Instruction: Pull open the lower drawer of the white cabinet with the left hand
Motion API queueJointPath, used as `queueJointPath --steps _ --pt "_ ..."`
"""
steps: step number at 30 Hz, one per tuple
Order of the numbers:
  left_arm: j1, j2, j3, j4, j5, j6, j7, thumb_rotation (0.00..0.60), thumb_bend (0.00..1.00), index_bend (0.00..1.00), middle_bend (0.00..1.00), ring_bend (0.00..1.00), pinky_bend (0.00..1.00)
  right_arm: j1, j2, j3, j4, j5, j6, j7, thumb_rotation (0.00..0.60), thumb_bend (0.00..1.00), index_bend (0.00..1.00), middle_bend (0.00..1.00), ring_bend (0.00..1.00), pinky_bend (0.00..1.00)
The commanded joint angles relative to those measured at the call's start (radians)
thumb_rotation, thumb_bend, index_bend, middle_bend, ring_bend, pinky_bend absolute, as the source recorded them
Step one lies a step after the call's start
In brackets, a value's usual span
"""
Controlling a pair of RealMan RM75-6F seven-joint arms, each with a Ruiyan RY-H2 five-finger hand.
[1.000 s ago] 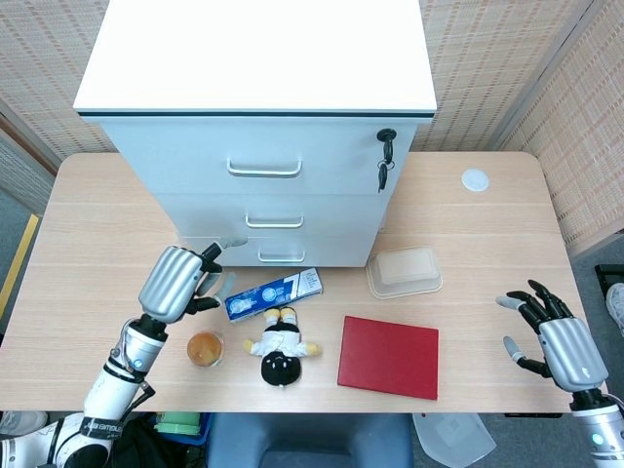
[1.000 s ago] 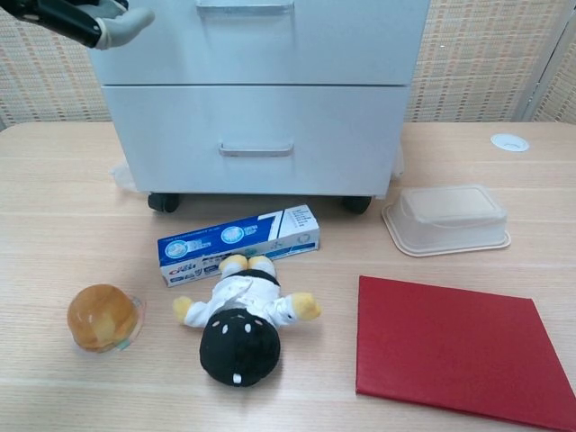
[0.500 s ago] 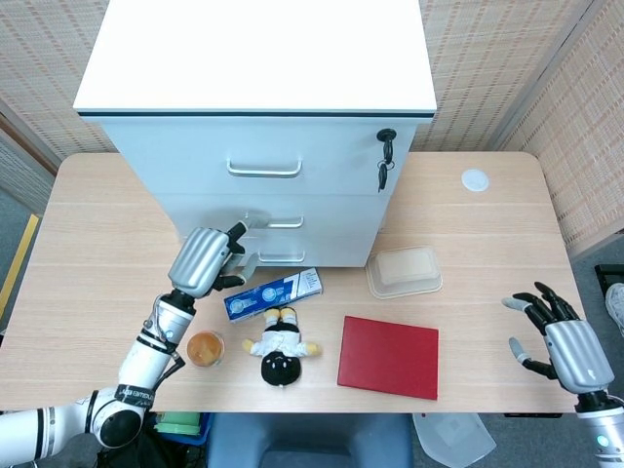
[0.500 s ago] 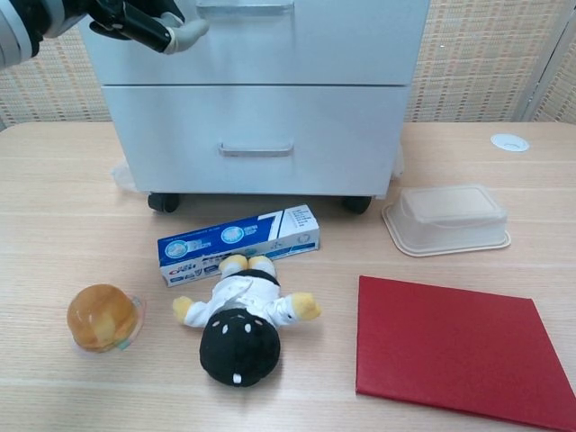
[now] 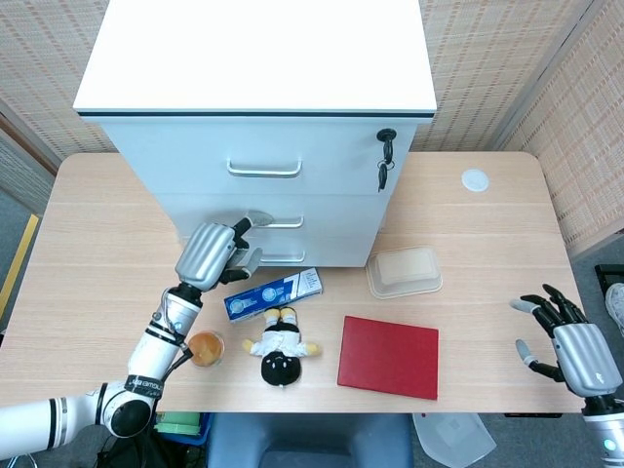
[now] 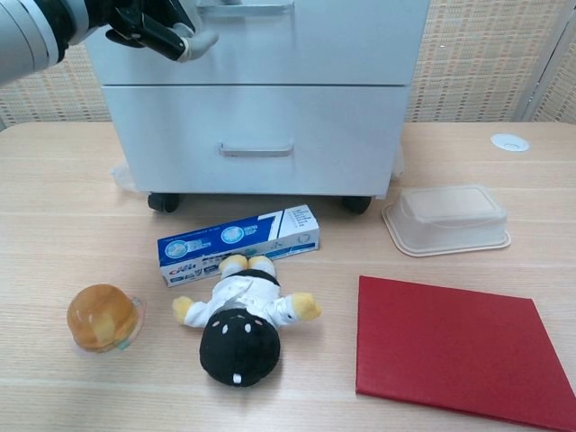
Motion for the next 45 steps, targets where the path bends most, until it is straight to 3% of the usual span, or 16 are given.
queueJointPath --steps 1,21,45 --pt "-0.002 0.000 0.004 0.002 -0.002 0.008 0.004 0.600 0.47 0.27 0.95 1.00 1.00 -0.001 0.000 0.000 0.001 0.001 -0.001 0.000 0.600 0.33 0.26 0.23 0.13 0.16" --pt "0.057 0.056 0.114 -0.109 0.139 0.094 0.044 0.600 0.47 0.31 0.95 1.00 1.00 0.001 -0.001 0.004 -0.003 0.003 -0.005 -0.007 0.600 0.33 0.26 0.22 0.13 0.16" --pt "0.116 0.094 0.197 -0.215 0.268 0.140 0.093 0.600 0.47 0.32 0.95 1.00 1.00 -0.010 0.002 0.002 -0.020 0.005 0.002 -0.028 0.600 0.33 0.26 0.22 0.13 0.16"
